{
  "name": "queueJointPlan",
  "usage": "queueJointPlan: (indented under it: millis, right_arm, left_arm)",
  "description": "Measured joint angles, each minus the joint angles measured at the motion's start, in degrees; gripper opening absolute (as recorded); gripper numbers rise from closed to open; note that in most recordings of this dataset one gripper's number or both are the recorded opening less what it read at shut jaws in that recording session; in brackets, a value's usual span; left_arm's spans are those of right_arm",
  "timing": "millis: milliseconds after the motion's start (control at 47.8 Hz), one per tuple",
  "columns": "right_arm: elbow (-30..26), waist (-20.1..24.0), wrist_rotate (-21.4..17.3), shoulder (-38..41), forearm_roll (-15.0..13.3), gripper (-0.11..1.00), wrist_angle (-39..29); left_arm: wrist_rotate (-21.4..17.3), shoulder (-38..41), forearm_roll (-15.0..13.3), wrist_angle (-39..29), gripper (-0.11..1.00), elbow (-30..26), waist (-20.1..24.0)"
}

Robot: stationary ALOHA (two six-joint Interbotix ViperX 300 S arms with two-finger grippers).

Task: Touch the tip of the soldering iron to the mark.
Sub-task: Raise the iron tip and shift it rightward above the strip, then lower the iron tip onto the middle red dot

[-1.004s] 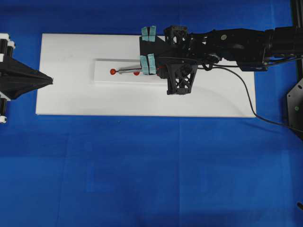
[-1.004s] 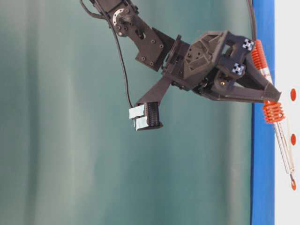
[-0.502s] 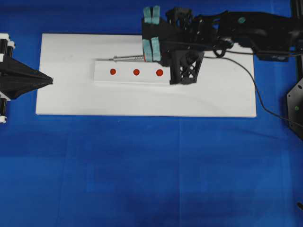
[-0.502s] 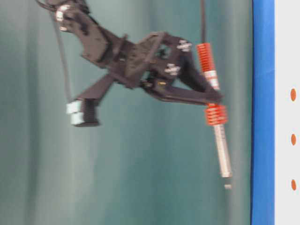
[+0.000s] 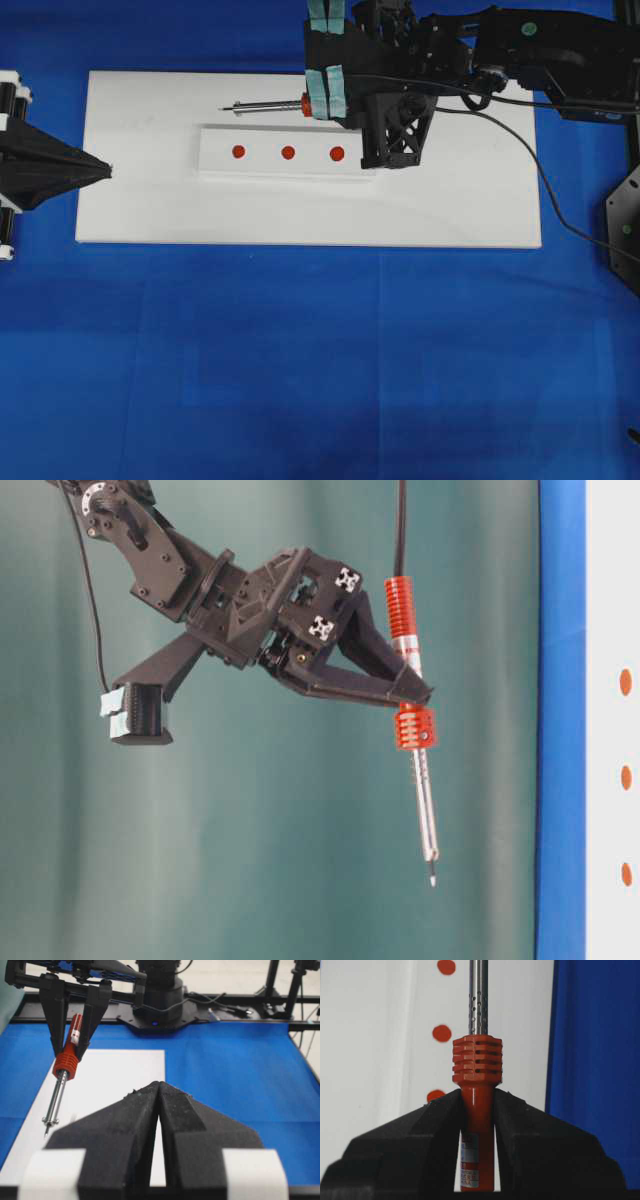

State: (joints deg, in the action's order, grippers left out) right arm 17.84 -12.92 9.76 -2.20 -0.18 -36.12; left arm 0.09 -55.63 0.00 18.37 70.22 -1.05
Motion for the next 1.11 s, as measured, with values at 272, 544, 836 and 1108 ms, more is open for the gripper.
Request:
queueJointPlan:
  millis: [272, 544, 836, 1108]
  right_arm:
    - [6.0, -0.7, -0.6, -4.7, -0.1, 0.06, -0.4]
    - [12.6, -1.3, -2.3, -10.4, -0.1, 0.06, -1.1]
    - [13.9, -1.3, -3.5, -12.0, -0.1, 0.06, -1.1]
    - [13.9, -1.3, -3.4, -12.0, -0.4, 0.06, -0.7]
  left_arm:
    - [0.0, 0.0, 0.0, 0.0, 0.0, 0.0, 0.0]
    - [0.2, 0.0, 0.0, 0.0, 0.0, 0.0, 0.0]
    - [0.2, 0.1, 0.0, 0.1, 0.0, 0.0, -0.1]
    - [0.2, 0.1, 0.0, 0.0, 0.0, 0.0, -0.1]
